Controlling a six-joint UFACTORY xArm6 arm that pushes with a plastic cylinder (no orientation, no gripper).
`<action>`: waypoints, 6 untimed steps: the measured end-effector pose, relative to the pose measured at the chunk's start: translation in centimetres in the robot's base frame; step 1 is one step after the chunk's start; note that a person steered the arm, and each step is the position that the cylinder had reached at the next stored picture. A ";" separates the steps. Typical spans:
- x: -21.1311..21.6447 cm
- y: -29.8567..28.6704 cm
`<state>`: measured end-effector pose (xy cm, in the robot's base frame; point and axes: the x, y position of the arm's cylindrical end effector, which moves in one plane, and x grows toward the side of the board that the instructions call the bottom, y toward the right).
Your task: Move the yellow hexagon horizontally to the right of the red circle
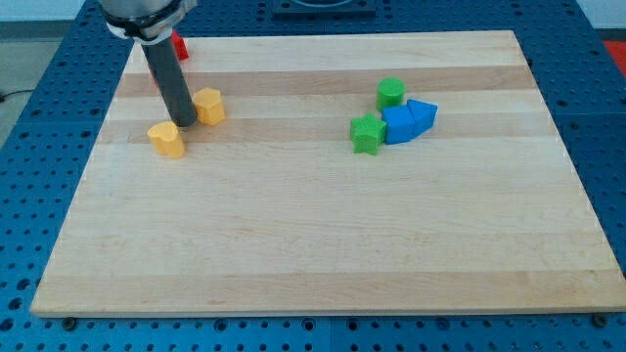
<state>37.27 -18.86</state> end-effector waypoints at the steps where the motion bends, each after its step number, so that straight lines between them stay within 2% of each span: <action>1: 2.1 0.7; 3: -2.5 1.7; 5: -3.9 8.6; 6: -5.9 8.8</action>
